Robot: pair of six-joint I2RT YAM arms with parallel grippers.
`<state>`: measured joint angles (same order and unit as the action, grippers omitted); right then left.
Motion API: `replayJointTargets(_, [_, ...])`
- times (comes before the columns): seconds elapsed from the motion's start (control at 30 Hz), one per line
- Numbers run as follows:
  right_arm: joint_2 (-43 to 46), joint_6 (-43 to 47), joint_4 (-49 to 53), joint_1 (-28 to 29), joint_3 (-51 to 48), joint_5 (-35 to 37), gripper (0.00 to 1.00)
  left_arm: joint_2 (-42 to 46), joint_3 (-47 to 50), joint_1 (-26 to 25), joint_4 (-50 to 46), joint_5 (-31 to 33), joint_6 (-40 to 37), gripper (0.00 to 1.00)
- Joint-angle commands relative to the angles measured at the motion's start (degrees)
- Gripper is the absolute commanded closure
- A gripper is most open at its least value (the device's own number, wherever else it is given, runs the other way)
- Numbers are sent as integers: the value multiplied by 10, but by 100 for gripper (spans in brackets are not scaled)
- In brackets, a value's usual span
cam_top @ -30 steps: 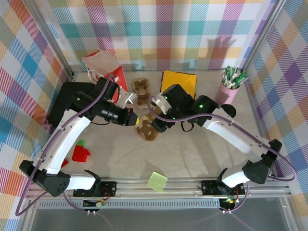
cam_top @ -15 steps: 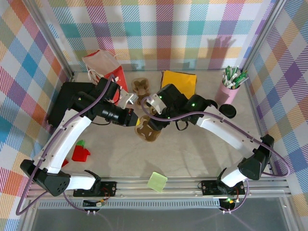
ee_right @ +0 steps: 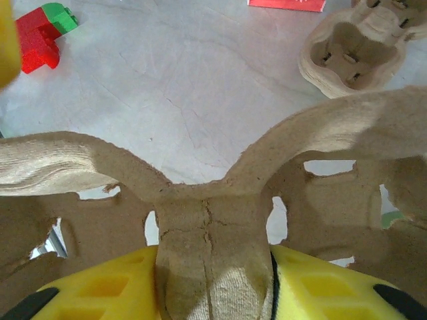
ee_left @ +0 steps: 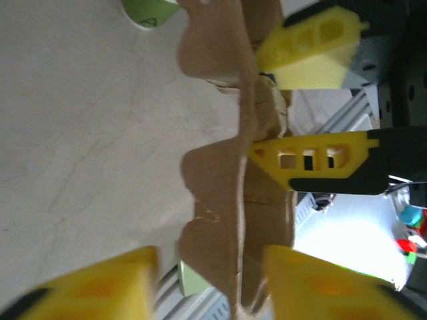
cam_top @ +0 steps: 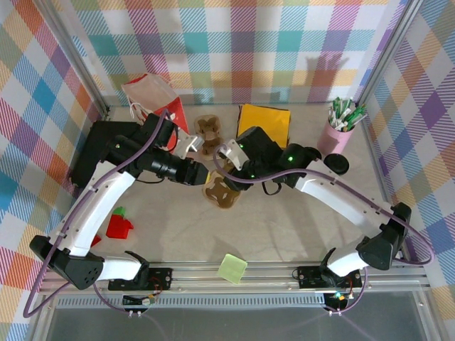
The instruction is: Pack the takeout coffee
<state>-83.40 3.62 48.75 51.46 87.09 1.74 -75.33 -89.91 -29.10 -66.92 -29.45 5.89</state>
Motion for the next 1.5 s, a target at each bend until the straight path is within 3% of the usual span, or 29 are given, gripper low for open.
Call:
replayJointTargets(0.0, [26, -6, 5, 1, -13, 16, 61, 6, -41, 10, 23, 77, 24, 35])
replayJointTargets(0.13, [48, -18, 12, -6, -34, 18, 64, 5, -80, 65, 61, 151, 72, 27])
replayJointTargets(0.33, [93, -24, 18, -8, -69, 15, 64, -18, -101, 124, 136, 399, 131, 18])
replayJointTargets(0.5, [135, -30, 40, -8, -89, 26, 65, -88, -143, 176, 162, 511, 183, 26])
replayJointTargets(0.8, [183, -42, 69, -8, -110, 31, 65, -294, -357, 243, 59, 461, 207, 34])
replayJointTargets(1.07, [190, -54, 78, -8, -118, 37, 65, -441, -526, 262, -43, 448, 202, 41])
replayJointTargets(1.27, [191, -56, 87, -8, -114, 35, 65, -473, -536, 268, -53, 437, 200, 49])
replayJointTargets(1.47, [193, -55, 92, -8, -109, 38, 65, -485, -536, 268, -55, 434, 191, 69])
